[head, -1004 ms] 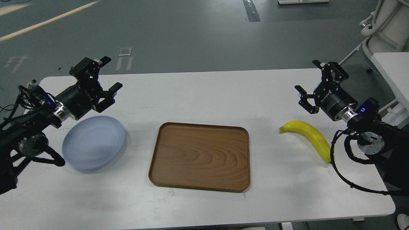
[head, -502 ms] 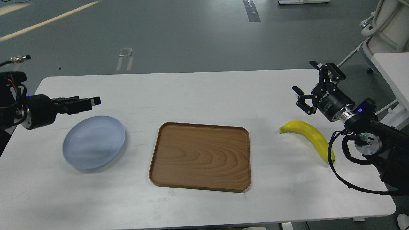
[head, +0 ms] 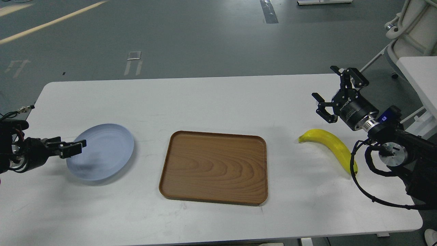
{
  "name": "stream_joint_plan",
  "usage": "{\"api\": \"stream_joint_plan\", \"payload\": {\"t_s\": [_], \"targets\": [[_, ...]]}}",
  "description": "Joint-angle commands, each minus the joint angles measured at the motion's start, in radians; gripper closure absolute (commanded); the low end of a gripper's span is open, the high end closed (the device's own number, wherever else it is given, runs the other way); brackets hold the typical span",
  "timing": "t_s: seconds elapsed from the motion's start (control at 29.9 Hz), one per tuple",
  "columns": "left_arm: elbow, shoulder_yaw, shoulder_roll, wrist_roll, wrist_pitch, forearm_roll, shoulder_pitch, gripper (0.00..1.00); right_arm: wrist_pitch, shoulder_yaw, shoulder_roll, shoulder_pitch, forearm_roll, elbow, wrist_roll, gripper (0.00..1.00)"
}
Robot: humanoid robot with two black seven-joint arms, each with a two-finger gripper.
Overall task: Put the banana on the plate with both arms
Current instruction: 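Lower the left gripper to the plate rim and grasp it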
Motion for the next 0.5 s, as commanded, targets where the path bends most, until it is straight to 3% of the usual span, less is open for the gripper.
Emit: {"api": "stream_joint_plan", "payload": {"t_s": [0.0, 0.1, 0.17, 0.3, 0.37, 0.47], "targets": [[0.021, 0.004, -0.005, 0.000, 0.001, -0.023, 0.027, 0.12, 0.000, 0.000, -0.002, -0.003, 0.000, 0.000, 0.000, 0.00], [0.033, 0.004, -0.007, 0.000, 0.001, -0.025, 0.033, 0.27, 0.000, 0.000, -0.002, -0.003, 0.000, 0.002, 0.000, 0.00], [0.033, 0.004, -0.006, 0.000, 0.001, -0.029, 0.047, 0.51, 0.000, 0.000, -0.001, -0.003, 0.000, 0.002, 0.000, 0.00], [0.033, 0.004, -0.004, 0.000, 0.003, -0.042, 0.056, 0.76, 0.000, 0.000, 0.001, -0.005, 0.000, 0.002, 0.000, 0.00], [0.032, 0.004, -0.001, 0.000, 0.004, -0.060, 0.056, 1.00, 0.000, 0.000, 0.001, -0.005, -0.003, 0.002, 0.000, 0.00], [0.033, 0.004, -0.001, 0.000, 0.018, -0.063, 0.056, 1.00, 0.000, 0.000, 0.001, -0.005, -0.008, 0.002, 0.000, 0.00]]}}
